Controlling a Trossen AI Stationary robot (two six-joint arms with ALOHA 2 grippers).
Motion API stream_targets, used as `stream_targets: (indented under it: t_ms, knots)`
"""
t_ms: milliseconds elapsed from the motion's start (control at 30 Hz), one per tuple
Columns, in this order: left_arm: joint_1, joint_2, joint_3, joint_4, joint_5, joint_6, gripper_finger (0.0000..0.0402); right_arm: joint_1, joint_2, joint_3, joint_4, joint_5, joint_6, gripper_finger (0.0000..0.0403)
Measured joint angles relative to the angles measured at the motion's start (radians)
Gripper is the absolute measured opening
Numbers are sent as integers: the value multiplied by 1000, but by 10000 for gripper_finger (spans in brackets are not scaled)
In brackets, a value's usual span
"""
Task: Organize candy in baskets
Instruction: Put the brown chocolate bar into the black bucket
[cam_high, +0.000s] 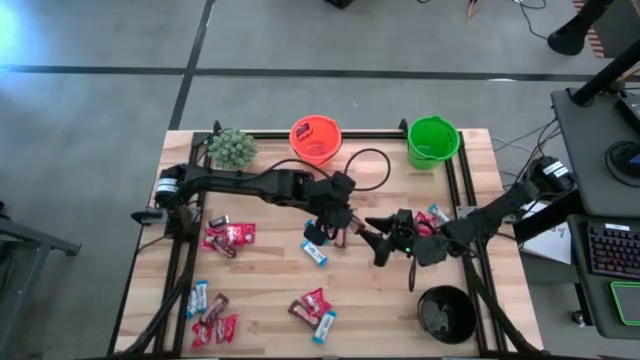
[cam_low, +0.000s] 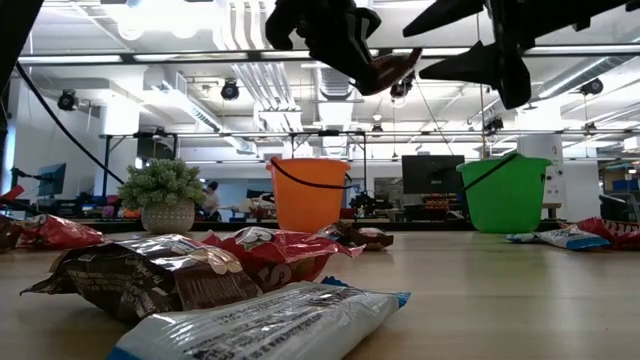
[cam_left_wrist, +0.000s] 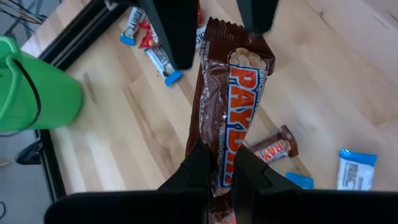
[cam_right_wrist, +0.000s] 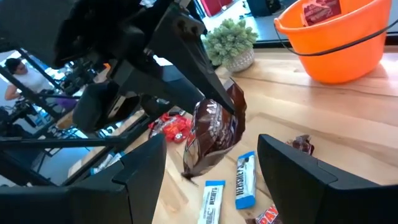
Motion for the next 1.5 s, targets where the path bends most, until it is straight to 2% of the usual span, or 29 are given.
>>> stream_targets:
  t_ms: [433,767,1133,1500]
  knots:
    - [0,1,0,32,35,7,3,-25,57,39,2,-4,-20,233]
    - [0,1,0,38,34,7,3,-38,57,42,4,-7,-24,168]
    - [0,3,0,35,35,-5,22,-38,57,41,5,-18,-54,53]
    - [0,3,0,35,35,-27,36,-38,55,40,5,-28,-77,39]
